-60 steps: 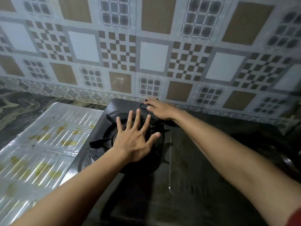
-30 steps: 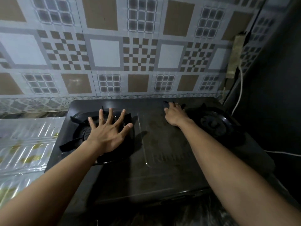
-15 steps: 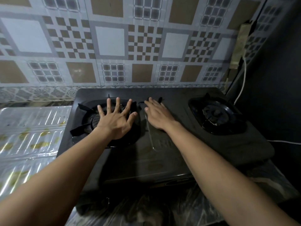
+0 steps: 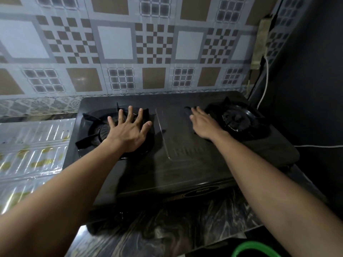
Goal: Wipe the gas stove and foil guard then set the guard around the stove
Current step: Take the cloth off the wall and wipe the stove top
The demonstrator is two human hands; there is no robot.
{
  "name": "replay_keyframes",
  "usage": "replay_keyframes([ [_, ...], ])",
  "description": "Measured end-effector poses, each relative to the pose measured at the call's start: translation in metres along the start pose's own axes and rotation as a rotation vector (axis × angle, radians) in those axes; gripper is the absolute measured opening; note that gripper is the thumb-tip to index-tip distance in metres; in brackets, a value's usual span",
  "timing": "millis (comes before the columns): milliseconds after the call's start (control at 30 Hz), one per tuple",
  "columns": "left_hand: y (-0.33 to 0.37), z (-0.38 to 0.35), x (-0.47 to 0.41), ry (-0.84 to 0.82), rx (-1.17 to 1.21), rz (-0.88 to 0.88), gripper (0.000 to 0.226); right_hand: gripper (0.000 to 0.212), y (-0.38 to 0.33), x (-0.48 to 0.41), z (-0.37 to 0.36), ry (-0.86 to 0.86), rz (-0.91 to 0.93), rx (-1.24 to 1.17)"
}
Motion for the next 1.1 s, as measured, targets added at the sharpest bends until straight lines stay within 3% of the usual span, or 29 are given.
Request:
replay_keyframes([
  [300, 0.000, 0.002, 0.007, 0.001, -0.008, -0.029, 0.072, 0.050, 0.001, 0.058, -0.013, 0.155, -0.103, -0.061],
  [633, 0.003, 0.000, 0.011, -0.023, 0.012, -0.118, 0.063, 0.050, -0.113, 0.094, -0.059, 0.065, 0.229, -0.018],
  [800, 0.009, 0.003, 0.012, 0.044, 0.001, -0.176, 0.063, 0.052, -0.090, 0.116, -0.055, 0.007, 0.246, -0.015],
  [900, 0.015, 0.004, 0.015, 0.078, -0.056, -0.233, 0.062, 0.052, -0.057, 0.109, -0.037, 0.042, 0.142, -0.024],
  [1100, 0.012, -0.001, 0.021, -0.022, -0.016, -0.146, 0.062, 0.051, 0.022, 0.115, -0.017, 0.128, -0.070, -0.026],
])
Point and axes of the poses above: each hand's wrist, its own x-axis away from the middle knuckle, its own z-axis out of the back of the hand, y = z × x, the point moved 5 cm from there along -x, towards the middle knuckle, and after that the axes turned 1 degree about x, right-handed, at the moved point
